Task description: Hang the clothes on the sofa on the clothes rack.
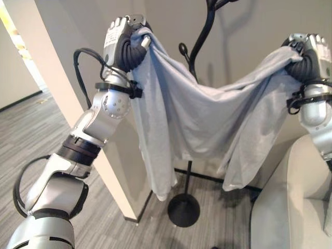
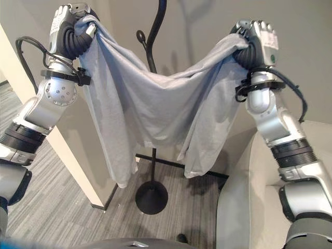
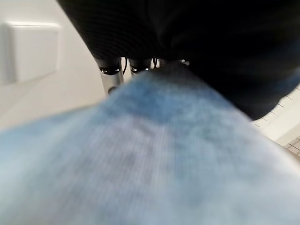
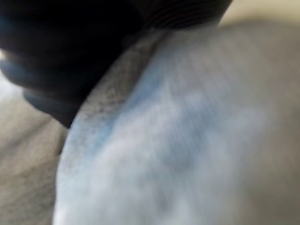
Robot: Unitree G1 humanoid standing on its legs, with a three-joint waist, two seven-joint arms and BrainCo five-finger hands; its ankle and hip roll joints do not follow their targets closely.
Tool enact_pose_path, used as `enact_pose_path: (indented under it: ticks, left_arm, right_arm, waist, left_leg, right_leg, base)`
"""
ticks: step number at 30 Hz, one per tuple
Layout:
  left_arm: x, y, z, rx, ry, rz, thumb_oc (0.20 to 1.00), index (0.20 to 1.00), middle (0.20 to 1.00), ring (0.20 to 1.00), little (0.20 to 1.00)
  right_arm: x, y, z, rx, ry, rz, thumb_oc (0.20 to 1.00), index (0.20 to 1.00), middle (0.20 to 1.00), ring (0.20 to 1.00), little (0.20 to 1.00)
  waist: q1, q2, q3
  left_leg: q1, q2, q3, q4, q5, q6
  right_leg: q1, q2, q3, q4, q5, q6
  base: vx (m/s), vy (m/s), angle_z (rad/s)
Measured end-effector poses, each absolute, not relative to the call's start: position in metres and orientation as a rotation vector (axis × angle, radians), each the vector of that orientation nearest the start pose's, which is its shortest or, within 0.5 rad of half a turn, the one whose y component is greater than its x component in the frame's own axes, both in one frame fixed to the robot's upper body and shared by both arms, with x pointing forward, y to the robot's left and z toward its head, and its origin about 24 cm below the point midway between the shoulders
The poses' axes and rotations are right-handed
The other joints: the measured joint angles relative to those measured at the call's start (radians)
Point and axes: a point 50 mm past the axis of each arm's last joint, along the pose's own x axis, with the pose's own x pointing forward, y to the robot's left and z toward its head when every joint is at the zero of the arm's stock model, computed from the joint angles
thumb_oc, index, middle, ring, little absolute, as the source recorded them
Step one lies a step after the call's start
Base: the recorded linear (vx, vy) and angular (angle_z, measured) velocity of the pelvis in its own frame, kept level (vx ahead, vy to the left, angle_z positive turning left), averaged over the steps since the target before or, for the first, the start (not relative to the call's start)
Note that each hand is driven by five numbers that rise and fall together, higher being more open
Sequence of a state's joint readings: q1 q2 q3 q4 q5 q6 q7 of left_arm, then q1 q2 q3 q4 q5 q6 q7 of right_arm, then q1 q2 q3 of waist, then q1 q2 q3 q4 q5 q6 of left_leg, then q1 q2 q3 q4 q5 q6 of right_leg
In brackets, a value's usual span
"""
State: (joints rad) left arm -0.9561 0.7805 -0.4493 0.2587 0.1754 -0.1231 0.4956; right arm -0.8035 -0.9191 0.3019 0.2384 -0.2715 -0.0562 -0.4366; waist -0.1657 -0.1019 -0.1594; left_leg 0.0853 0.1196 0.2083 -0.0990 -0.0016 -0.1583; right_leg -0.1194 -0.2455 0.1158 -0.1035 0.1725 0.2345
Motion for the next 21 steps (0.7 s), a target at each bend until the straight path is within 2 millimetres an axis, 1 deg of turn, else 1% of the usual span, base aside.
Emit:
enact_pose_path:
  ticks: [1,2,3,5,7,8,10,11,12,14,15,17,18,21]
  left_arm:
    - [0.345,0.17,0.301,0.942,-0.954,0.231,0.2,0.2,0.2,0.2,0.2]
    - [0.345,0.17,0.301,0.942,-0.954,0.231,0.2,0.2,0.2,0.2,0.2]
    - [0.348,0.166,0.32,1.006,-0.994,0.235,0.2,0.2,0.2,0.2,0.2]
    - [0.349,0.162,0.334,1.03,-1.022,0.247,0.2,0.2,0.2,0.2,0.2]
    - [0.355,0.158,0.353,1.121,-1.036,0.266,0.2,0.2,0.2,0.2,0.2]
    - [0.352,0.156,0.369,1.126,-1.074,0.293,0.2,0.2,0.2,0.2,0.2]
    - [0.35,0.153,0.385,1.159,-1.11,0.32,0.2,0.2,0.2,0.2,0.2]
    - [0.349,0.151,0.39,1.167,-1.12,0.329,0.2,0.2,0.2,0.2,0.2]
    - [0.348,0.148,0.398,1.181,-1.141,0.339,0.2,0.2,0.2,0.2,0.2]
    - [0.346,0.146,0.406,1.18,-1.163,0.354,0.2,0.2,0.2,0.2,0.2]
    - [0.352,0.141,0.407,1.206,-1.14,0.352,0.2,0.2,0.2,0.2,0.2]
    - [0.357,0.138,0.403,1.221,-1.124,0.343,0.2,0.2,0.2,0.2,0.2]
    - [0.362,0.14,0.401,1.256,-1.091,0.342,0.2,0.2,0.2,0.2,0.2]
    - [0.372,0.143,0.399,1.289,-1.033,0.352,0.2,0.2,0.2,0.2,0.2]
  right_arm:
    - [0.337,-0.237,0.295,-1.164,-0.78,-0.399,0.2,0.2,0.2,0.2,0.2]
    - [0.337,-0.237,0.295,-1.164,-0.78,-0.399,0.2,0.2,0.2,0.2,0.2]
    - [0.342,-0.238,0.316,-1.181,-0.803,-0.437,0.2,0.2,0.2,0.2,0.2]
    - [0.344,-0.236,0.331,-1.166,-0.828,-0.466,0.2,0.2,0.2,0.2,0.2]
    - [0.353,-0.232,0.352,-1.226,-0.833,-0.491,0.2,0.2,0.2,0.2,0.2]
    - [0.349,-0.228,0.37,-1.202,-0.876,-0.517,0.2,0.2,0.2,0.2,0.2]
    - [0.348,-0.225,0.389,-1.196,-0.911,-0.551,0.2,0.2,0.2,0.2,0.2]
    - [0.348,-0.224,0.395,-1.186,-0.917,-0.562,0.2,0.2,0.2,0.2,0.2]
    - [0.345,-0.222,0.409,-1.179,-0.938,-0.588,0.2,0.2,0.2,0.2,0.2]
    - [0.343,-0.222,0.422,-1.149,-0.956,-0.618,0.2,0.2,0.2,0.2,0.2]
    - [0.346,-0.225,0.431,-1.162,-0.921,-0.645,0.2,0.2,0.2,0.2,0.2]
    - [0.347,-0.227,0.435,-1.157,-0.903,-0.661,0.2,0.2,0.2,0.2,0.2]
    - [0.35,-0.228,0.436,-1.167,-0.876,-0.668,0.2,0.2,0.2,0.2,0.2]
    - [0.353,-0.23,0.444,-1.192,-0.834,-0.697,0.2,0.2,0.2,0.2,0.2]
  waist:
    - [0.001,0.0,0.0]
    - [0.001,0.0,0.0]
    - [0.001,0.0,-0.004]
    - [0.001,-0.001,-0.012]
    - [-0.001,0.002,-0.015]
    - [-0.001,0.004,-0.016]
    - [-0.001,0.005,-0.017]
    - [-0.001,0.005,-0.017]
    - [-0.001,0.005,-0.017]
    - [-0.001,0.005,-0.018]
    - [0.002,0.005,-0.018]
    - [0.003,0.007,-0.023]
    - [0.001,0.008,-0.038]
    - [0.0,0.013,-0.045]
  left_leg:
    - [0.0,0.001,0.0,0.0,0.0,0.0]
    - [0.0,0.001,0.0,0.0,0.0,0.0]
    - [-0.005,0.002,-0.001,0.0,-0.001,-0.001]
    - [-0.016,0.002,-0.002,0.0,0.0,0.0]
    - [-0.025,0.003,-0.003,0.0,0.0,0.0]
    - [-0.03,0.005,-0.003,0.0,0.003,0.003]
    - [-0.035,0.01,-0.003,0.0,0.002,0.002]
    - [-0.035,0.01,-0.003,0.0,0.002,0.002]
    - [-0.042,0.01,-0.003,0.0,0.0,0.0]
    - [-0.051,0.01,-0.003,0.0,0.001,0.001]
    - [-0.052,0.011,-0.004,0.001,0.0,-0.001]
    - [-0.062,0.013,-0.004,0.001,-0.001,-0.002]
    - [-0.075,0.013,-0.006,0.003,-0.001,-0.003]
    - [-0.106,0.018,-0.023,0.006,0.002,0.0]
  right_leg:
    - [0.0,0.001,0.0,0.0,0.0,0.0]
    - [0.0,0.001,0.0,0.0,0.0,0.0]
    - [-0.005,0.002,0.0,0.0,0.0,0.001]
    - [-0.017,0.003,-0.001,0.0,0.0,0.0]
    - [-0.025,0.005,-0.001,0.0,0.005,-0.006]
    - [-0.031,0.007,-0.001,0.0,0.009,-0.009]
    - [-0.036,0.013,-0.001,0.001,0.017,-0.01]
    - [-0.037,0.013,-0.001,0.001,0.016,-0.009]
    - [-0.044,0.013,-0.001,0.0,0.016,-0.009]
    - [-0.053,0.013,-0.001,0.0,0.017,-0.01]
    - [-0.054,0.015,-0.001,0.0,0.017,-0.01]
    - [-0.065,0.015,-0.004,0.0,0.014,-0.008]
    - [-0.077,0.015,-0.005,0.0,0.015,-0.009]
    - [-0.108,0.025,-0.005,0.0,0.017,-0.012]
  base:
    - [0.01,-0.034,0.0]
    - [0.0,-0.035,0.0]
    - [0.0,0.0,0.0]
    - [0.0,0.0,0.0]
    - [0.0,0.0,0.0]
    - [-0.01,-0.03,-0.02]
    - [-0.01,-0.024,-0.04]
    - [0.0,0.0,0.0]
    - [0.01,-0.039,-0.01]
    - [0.01,-0.052,-0.01]
    - [0.03,-0.087,0.0]
    - [0.02,-0.068,0.0]
    - [0.03,-0.052,-0.01]
    - [0.07,-0.091,-0.03]
